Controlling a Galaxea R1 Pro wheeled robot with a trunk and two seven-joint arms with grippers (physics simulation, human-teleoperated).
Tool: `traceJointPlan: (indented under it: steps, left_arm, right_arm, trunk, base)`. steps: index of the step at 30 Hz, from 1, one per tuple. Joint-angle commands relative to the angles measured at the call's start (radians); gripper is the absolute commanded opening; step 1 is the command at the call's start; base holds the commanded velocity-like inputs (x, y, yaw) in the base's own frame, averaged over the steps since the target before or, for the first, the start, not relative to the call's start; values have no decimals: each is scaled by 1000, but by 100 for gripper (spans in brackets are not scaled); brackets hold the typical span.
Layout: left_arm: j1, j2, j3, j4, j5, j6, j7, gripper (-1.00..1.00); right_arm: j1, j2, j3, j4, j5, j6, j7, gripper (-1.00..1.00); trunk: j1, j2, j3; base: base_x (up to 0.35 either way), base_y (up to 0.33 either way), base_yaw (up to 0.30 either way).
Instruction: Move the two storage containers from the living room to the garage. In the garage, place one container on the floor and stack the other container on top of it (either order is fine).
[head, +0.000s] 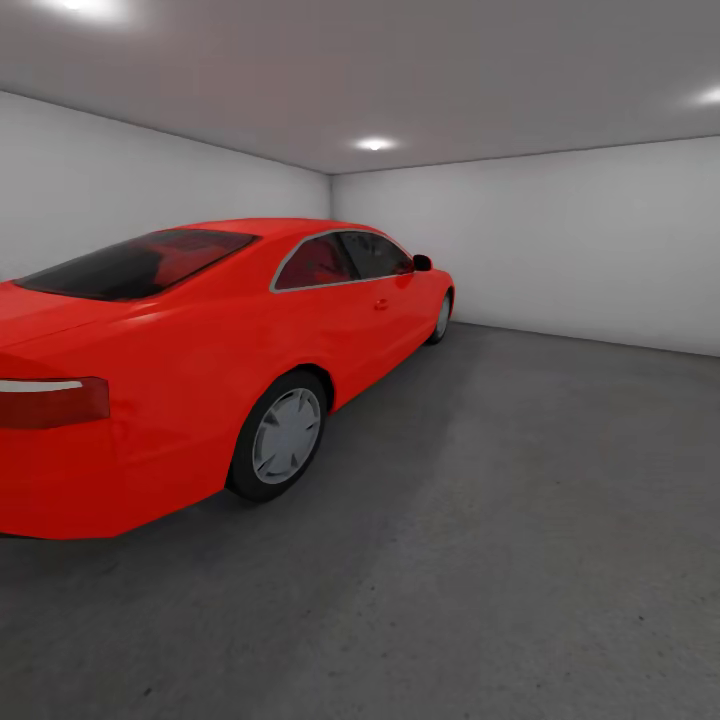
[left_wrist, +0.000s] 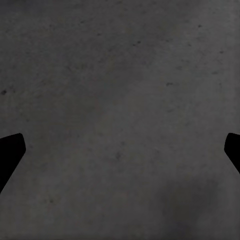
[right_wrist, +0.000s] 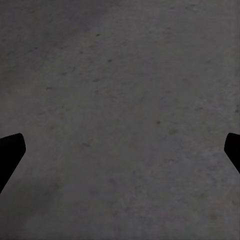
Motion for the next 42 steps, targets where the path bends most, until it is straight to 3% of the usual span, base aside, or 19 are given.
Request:
traceJointPlan:
  steps: [1,17,42]
  left_arm:
    - [0,0,2,-1,4,-1,-6,100]
    - [0,0,2,0,4,-1,-6,100]
    - [0,0,2,1,4,-1,-6,100]
  right_arm:
    - [-1,1,-5,1,0,-2,8,100]
    - [-1,1,-5,2,0,0,10,100]
    - [-1,1,-5,5,0,0,11,100]
  trunk:
    - [0,0,-1]
    - [0,0,-1]
    - [0,0,-1]
  base:
    - [0,0,0]
    - [0,0,-16]
    - [0,0,-198]
